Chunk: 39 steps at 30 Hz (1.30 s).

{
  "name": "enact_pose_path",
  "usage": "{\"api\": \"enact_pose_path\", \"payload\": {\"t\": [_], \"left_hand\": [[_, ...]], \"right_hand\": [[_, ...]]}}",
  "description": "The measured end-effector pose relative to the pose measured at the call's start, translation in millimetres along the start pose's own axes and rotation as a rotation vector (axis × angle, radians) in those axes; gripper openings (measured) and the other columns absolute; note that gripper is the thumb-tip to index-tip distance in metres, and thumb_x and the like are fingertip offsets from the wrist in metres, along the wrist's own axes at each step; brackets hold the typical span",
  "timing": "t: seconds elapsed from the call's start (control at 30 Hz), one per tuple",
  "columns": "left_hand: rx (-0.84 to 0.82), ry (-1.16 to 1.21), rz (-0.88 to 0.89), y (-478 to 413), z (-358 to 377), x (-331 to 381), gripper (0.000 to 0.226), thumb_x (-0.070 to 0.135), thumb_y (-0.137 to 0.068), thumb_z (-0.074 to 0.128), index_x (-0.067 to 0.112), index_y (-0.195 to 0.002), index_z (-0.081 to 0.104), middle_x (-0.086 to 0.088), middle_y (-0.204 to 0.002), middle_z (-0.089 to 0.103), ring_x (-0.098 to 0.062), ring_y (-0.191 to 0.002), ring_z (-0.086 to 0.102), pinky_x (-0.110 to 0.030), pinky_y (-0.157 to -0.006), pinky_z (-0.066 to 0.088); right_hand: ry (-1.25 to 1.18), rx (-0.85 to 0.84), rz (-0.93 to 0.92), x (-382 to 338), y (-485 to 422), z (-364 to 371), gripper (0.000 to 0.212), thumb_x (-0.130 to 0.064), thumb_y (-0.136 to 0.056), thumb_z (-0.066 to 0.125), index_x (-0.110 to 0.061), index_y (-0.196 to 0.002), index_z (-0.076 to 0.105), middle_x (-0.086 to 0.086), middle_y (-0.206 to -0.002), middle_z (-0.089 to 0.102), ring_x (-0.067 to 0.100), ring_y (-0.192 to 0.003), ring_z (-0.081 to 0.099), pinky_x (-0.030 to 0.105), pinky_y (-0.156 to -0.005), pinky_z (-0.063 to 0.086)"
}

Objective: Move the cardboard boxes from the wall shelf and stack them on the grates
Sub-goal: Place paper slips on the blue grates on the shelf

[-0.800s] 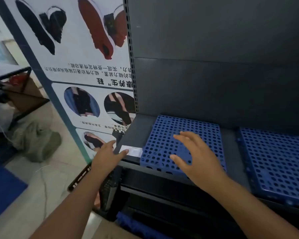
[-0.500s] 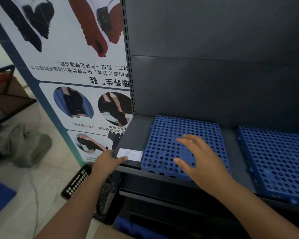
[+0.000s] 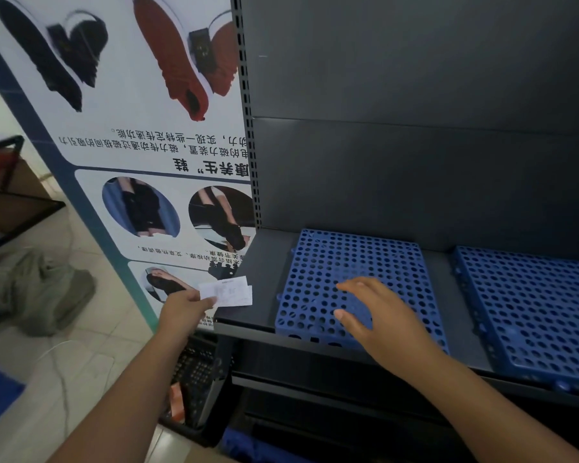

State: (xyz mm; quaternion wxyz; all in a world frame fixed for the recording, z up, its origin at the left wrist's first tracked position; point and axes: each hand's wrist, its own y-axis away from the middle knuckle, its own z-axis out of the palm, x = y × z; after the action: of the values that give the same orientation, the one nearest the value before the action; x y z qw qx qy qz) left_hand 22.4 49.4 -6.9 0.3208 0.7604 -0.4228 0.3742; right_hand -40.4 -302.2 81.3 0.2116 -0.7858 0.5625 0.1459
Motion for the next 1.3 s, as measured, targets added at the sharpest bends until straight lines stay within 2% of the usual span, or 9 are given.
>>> {"api": "enact_pose_path", "payload": {"t": [0.2,0.3,0.43,0.57,0.67,0.93,1.07,1.2,1.3], "left_hand": [[-0.122,0.143,0.177,35.7,2.5,52.1,0.015,0.027,-0.082,0.078,0.014,-0.076,0.075,0.0,-0.067,0.072,-0.01,-0.06,0.063,-0.027,-0.06,0.048],[-0.213,0.22,0.209,54.8,21.2,79.2,0.012,0.025,-0.08,0.08,0.016,-0.079,0.074,0.008,-0.064,0.071,0.001,-0.052,0.06,-0.017,-0.053,0.045],[-0.343,0.28,0.182,78.1,53.1,101.0,0.016,0.024,-0.077,0.082,0.012,-0.079,0.072,0.004,-0.071,0.074,-0.002,-0.057,0.064,-0.017,-0.053,0.049],[-0.436,0.301,0.191,96.3,83.2,107.8,0.02,0.023,-0.074,0.085,0.01,-0.082,0.073,0.0,-0.07,0.072,-0.008,-0.056,0.06,-0.02,-0.052,0.048],[-0.44,0.283,0.212,99.3,95.6,108.5,0.02,0.023,-0.075,0.084,0.007,-0.083,0.073,-0.007,-0.068,0.071,-0.008,-0.053,0.057,-0.019,-0.05,0.046],[-0.393,0.245,0.183,82.8,91.9,93.6,0.016,0.023,-0.079,0.081,0.01,-0.079,0.071,-0.007,-0.075,0.074,-0.01,-0.056,0.06,-0.027,-0.06,0.051],[-0.3,0.205,0.177,65.5,74.2,78.5,0.015,0.027,-0.079,0.08,0.016,-0.073,0.072,-0.002,-0.069,0.073,-0.011,-0.056,0.06,-0.027,-0.058,0.049],[-0.2,0.203,0.16,49.2,55.8,66.6,0.016,0.029,-0.079,0.081,0.017,-0.074,0.072,0.002,-0.069,0.073,-0.012,-0.059,0.062,-0.027,-0.058,0.048],[-0.185,0.241,0.153,46.2,50.5,63.8,0.015,0.027,-0.079,0.081,0.016,-0.076,0.072,0.004,-0.068,0.073,-0.011,-0.057,0.061,-0.025,-0.058,0.047]], "right_hand": [[-0.146,0.026,0.08,-0.4,-9.3,2.0,0.032,-0.041,-0.096,0.053,-0.031,-0.127,0.057,-0.02,-0.108,0.053,-0.004,-0.092,0.05,0.016,-0.088,0.041],[-0.255,-0.006,0.165,0.7,-20.0,2.0,0.033,-0.041,-0.097,0.054,-0.03,-0.128,0.056,-0.015,-0.112,0.057,-0.001,-0.09,0.052,0.02,-0.087,0.044],[-0.381,-0.016,0.287,10.4,-29.8,-0.5,0.037,-0.043,-0.095,0.057,-0.029,-0.128,0.055,-0.017,-0.111,0.056,0.002,-0.092,0.054,0.024,-0.087,0.045],[-0.473,0.092,0.343,23.4,-23.5,-0.6,0.006,-0.029,-0.093,0.064,-0.028,-0.098,0.066,-0.01,-0.089,0.069,0.008,-0.079,0.066,0.038,-0.078,0.057],[-0.466,0.153,0.386,32.4,-16.1,-0.9,0.007,-0.023,-0.093,0.065,-0.023,-0.086,0.066,-0.003,-0.071,0.069,0.011,-0.067,0.066,0.042,-0.071,0.057],[-0.512,0.165,0.444,48.0,-6.3,6.2,0.008,-0.023,-0.095,0.062,-0.021,-0.095,0.069,-0.003,-0.083,0.071,0.013,-0.074,0.067,0.039,-0.076,0.056],[-0.444,0.15,0.463,52.9,-3.8,16.7,0.009,-0.029,-0.093,0.064,-0.033,-0.086,0.061,-0.005,-0.077,0.067,0.006,-0.065,0.062,0.028,-0.062,0.05],[-0.308,0.12,0.511,57.5,-0.3,29.7,0.017,-0.033,-0.093,0.064,-0.026,-0.108,0.061,-0.006,-0.078,0.063,0.009,-0.067,0.058,0.022,-0.054,0.04],[-0.178,0.11,0.529,60.2,6.4,34.9,0.024,-0.034,-0.092,0.063,-0.029,-0.115,0.056,-0.009,-0.07,0.06,0.011,-0.06,0.057,0.026,-0.049,0.045]]}}
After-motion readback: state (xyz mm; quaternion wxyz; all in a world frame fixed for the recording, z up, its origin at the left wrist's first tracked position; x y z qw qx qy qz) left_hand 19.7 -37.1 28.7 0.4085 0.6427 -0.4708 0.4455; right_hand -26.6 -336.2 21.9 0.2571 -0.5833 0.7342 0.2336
